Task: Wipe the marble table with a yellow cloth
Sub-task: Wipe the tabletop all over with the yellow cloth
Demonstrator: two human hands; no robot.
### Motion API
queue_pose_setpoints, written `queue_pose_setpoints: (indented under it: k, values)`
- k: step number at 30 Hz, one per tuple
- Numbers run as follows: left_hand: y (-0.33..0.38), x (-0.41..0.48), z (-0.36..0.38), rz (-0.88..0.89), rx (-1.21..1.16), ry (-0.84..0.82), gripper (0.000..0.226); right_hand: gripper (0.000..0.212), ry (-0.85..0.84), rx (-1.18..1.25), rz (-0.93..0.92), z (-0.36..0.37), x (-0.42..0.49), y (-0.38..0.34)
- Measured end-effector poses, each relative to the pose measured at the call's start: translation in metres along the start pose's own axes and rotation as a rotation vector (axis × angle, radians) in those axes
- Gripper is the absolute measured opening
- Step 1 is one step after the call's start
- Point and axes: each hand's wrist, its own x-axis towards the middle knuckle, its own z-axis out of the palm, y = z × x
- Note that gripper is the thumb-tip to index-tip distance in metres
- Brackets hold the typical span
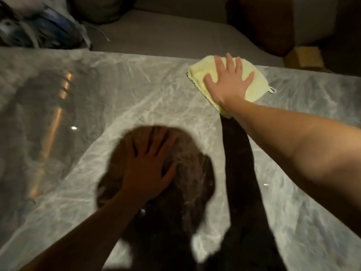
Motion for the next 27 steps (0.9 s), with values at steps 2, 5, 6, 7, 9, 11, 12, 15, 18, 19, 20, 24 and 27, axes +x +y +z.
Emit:
queue_pose_setpoints:
  k: [2, 5, 6, 7, 9, 11, 12, 15, 18, 19, 20, 24, 27]
  values:
    - [0.0, -0.002, -0.001, -0.003, -0.007, -0.016, 0.067, 0.065, 0.001, -0.006, -0.013, -0.001, -0.007, 0.001]
    - [-0.001, -0.001, -0.003, 0.022, 0.017, -0.026, 0.066, 0.064, 0.027, -0.003, -0.052, 0.003, -0.034, 0.01]
    - [-0.003, 0.0, -0.004, 0.031, 0.03, -0.023, 0.066, 0.064, 0.022, -0.006, -0.067, 0.004, -0.048, 0.013]
    - [-0.005, 0.001, -0.003, 0.04, 0.033, -0.008, 0.065, 0.065, 0.008, -0.008, -0.081, 0.004, -0.066, 0.016]
    - [-0.004, 0.002, -0.001, 0.039, 0.009, -0.004, 0.066, 0.066, 0.006, -0.001, -0.098, 0.009, -0.108, 0.027]
    - [-0.002, 0.003, 0.002, 0.022, 0.014, 0.012, 0.067, 0.068, 0.018, 0.016, -0.074, 0.014, -0.157, 0.04]
    - [-0.002, 0.003, 0.002, 0.012, 0.002, 0.018, 0.068, 0.069, 0.018, 0.03, -0.048, 0.017, -0.186, 0.045]
    - [0.0, 0.002, -0.002, -0.004, -0.105, 0.009, 0.067, 0.067, 0.035, 0.07, 0.038, 0.028, -0.279, 0.051]
    - [0.014, -0.004, -0.013, 0.045, -0.254, 0.035, 0.062, 0.066, 0.043, 0.024, 0.09, 0.041, -0.377, 0.058]
    - [0.024, -0.007, -0.016, 0.086, -0.287, 0.042, 0.062, 0.066, 0.035, -0.014, 0.091, 0.045, -0.409, 0.061]
    - [0.036, -0.009, -0.017, 0.131, -0.298, 0.044, 0.062, 0.066, 0.021, -0.04, 0.089, 0.049, -0.435, 0.064]
    - [0.082, -0.008, -0.007, 0.244, -0.262, 0.017, 0.058, 0.069, -0.009, -0.089, 0.087, 0.055, -0.467, 0.072]
    - [0.104, 0.014, 0.0, 0.332, -0.204, 0.003, 0.058, 0.074, -0.014, -0.083, 0.095, 0.051, -0.443, 0.078]
